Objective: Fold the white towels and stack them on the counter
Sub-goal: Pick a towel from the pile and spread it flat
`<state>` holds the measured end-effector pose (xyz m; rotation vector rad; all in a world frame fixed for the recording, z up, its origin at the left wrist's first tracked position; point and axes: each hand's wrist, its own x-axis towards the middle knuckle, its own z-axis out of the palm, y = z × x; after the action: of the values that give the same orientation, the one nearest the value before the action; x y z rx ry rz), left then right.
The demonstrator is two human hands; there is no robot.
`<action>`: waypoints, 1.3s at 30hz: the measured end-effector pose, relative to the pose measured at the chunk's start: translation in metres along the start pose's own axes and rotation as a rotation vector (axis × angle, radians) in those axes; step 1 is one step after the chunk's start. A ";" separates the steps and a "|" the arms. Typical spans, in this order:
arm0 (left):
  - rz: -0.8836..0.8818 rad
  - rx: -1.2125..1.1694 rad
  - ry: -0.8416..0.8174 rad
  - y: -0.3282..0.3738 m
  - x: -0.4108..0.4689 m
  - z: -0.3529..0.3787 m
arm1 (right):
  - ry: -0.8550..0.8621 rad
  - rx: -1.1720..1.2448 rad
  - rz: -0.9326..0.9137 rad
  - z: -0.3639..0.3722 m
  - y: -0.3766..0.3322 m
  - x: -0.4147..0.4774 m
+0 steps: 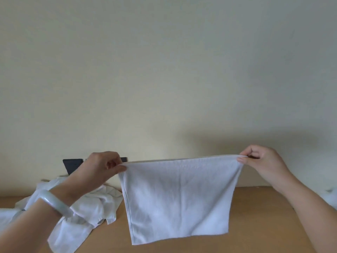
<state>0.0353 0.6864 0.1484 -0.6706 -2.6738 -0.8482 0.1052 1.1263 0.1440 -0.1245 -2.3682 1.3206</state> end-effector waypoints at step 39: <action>-0.205 -0.026 0.030 0.036 -0.031 -0.023 | 0.082 -0.125 0.064 0.004 -0.018 -0.048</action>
<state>0.0819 0.6881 0.1725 -0.3904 -2.7423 -0.9369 0.1499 1.0999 0.1422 -0.2885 -2.3944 1.1723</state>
